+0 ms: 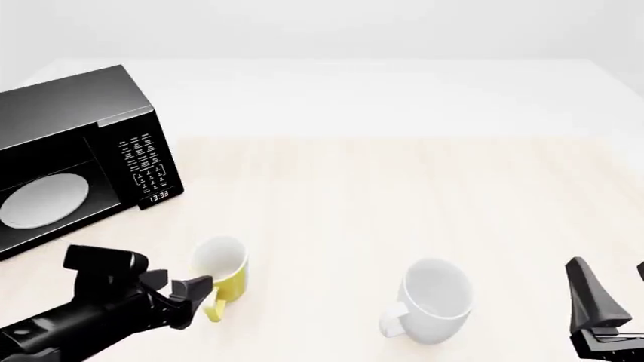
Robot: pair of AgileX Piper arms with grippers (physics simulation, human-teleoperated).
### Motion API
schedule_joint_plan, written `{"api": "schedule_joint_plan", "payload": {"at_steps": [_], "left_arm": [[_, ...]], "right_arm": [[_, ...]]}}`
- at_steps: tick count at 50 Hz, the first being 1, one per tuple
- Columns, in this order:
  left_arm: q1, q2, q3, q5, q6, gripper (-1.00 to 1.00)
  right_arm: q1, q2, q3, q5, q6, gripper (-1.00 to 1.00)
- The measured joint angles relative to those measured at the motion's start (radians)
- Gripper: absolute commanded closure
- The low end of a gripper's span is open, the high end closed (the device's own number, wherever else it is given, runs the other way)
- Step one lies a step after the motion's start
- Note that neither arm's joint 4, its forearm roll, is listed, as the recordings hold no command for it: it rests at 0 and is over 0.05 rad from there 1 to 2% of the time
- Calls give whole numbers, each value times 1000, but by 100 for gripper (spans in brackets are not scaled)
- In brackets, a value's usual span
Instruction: Put the yellow and white mug in the microwave and close it.
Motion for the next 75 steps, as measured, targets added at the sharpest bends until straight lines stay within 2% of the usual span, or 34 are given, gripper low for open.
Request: {"api": "schedule_joint_plan", "payload": {"at_steps": [31, 55, 56, 63, 75], "left_arm": [[-51, 218, 32, -169, -66, -100], [-81, 344, 49, -256, -117, -100], [-81, 347, 50, -258, -118, 100], [-83, 327, 51, -257, -131, 100], [-43, 240, 54, -193, -87, 100]], "right_arm": [[0, 0, 0, 0, 0, -100], [0, 0, 0, 0, 0, -100], [0, 0, 0, 0, 0, -100], [0, 0, 0, 0, 0, -100], [0, 0, 0, 0, 0, -100]]}}
